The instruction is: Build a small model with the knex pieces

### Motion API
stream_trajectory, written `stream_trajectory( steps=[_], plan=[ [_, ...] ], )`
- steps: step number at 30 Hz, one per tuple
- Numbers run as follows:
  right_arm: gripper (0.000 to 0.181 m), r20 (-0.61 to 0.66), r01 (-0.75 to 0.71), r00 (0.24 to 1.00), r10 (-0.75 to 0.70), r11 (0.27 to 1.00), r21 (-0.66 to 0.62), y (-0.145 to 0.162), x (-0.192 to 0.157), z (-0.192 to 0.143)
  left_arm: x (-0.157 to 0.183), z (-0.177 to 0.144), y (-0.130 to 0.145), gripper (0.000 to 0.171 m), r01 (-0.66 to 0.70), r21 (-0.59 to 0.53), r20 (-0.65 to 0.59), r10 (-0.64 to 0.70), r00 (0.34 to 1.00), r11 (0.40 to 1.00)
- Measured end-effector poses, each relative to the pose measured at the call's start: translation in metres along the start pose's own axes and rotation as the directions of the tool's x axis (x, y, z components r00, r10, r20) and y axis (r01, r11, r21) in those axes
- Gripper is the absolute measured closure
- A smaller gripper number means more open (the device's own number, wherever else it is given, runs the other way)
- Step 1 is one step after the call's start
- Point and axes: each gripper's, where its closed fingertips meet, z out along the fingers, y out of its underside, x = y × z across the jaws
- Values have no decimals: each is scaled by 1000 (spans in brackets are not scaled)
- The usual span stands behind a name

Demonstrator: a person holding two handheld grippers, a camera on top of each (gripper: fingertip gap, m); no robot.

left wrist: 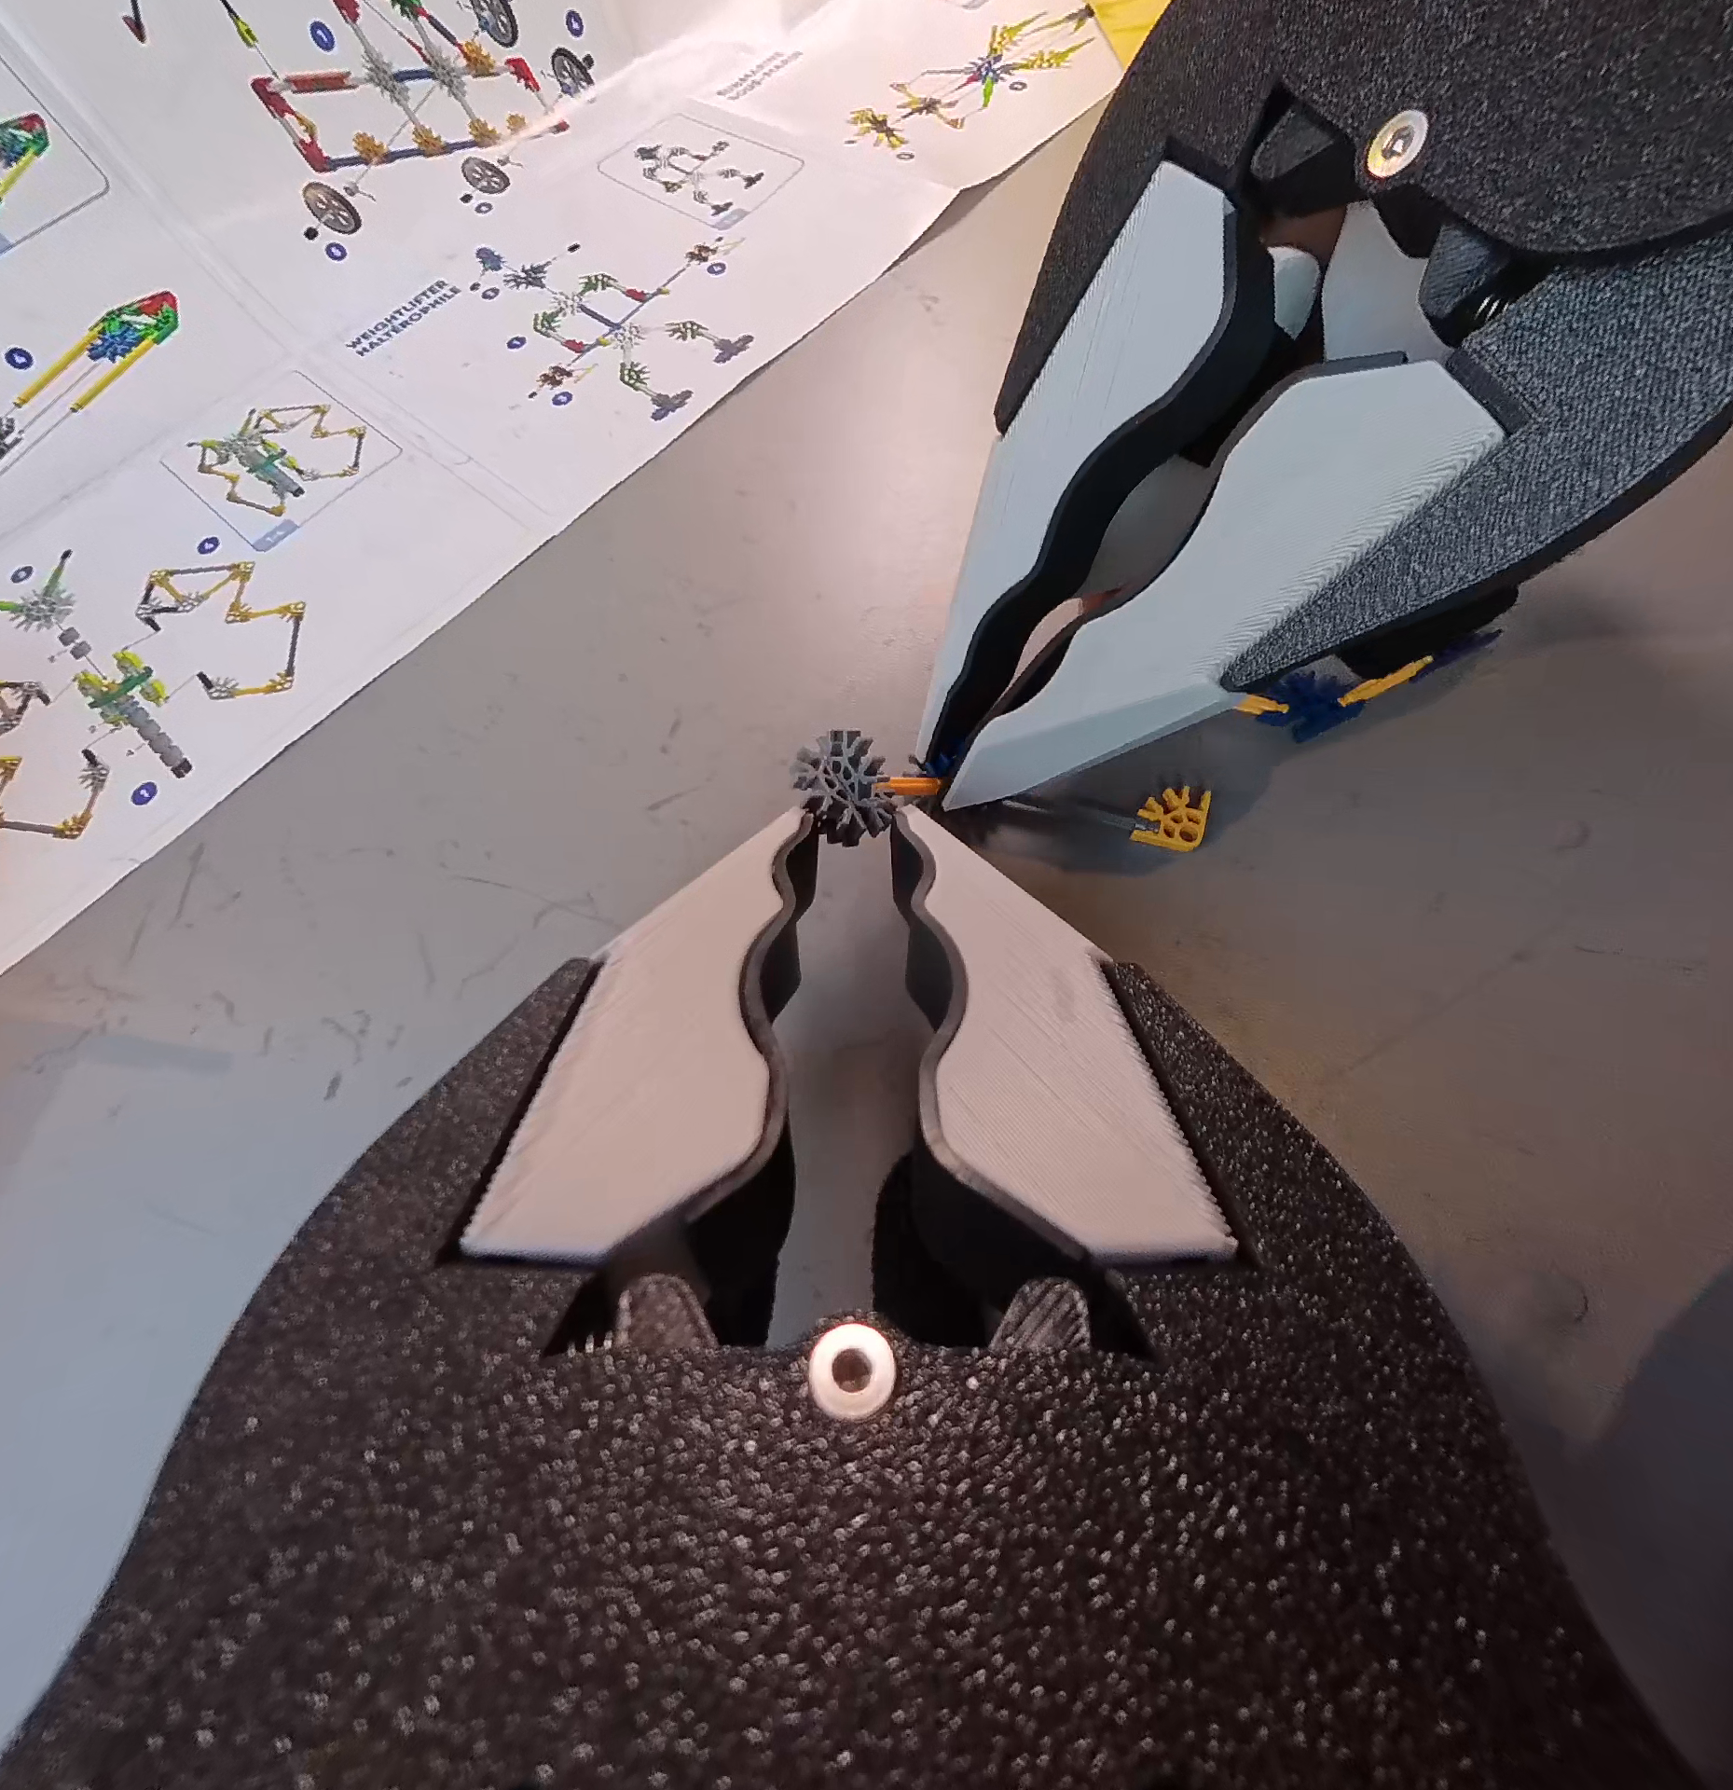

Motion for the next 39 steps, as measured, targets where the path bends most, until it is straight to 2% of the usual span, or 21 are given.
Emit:
stream_trajectory(
  steps=[29, 32, 35, 39],
  plan=[
    [173, 12, 18, 1000, -18, 999, -42, -2, 2, 1, -5, 0, 3, 157, 12, -8, 7, -12, 1000, 1000],
    [159, 46, 9, 999, -7, 999, -52, -1, 3, -8, -5, -1, 2, 157, 15, -4, 2, -15, 1000, 1000],
    [153, 86, -4, 996, 7, 999, -38, -8, 2, -27, -5, -1, 2, 157, 18, -1, -2, -18, 1000, 1000],
    [157, 34, -42, 999, 42, 999, -14, -24, 12, -46, -4, -2, 1, 157, 20, 5, -6, -20, 1000, 1000]
  ],
)
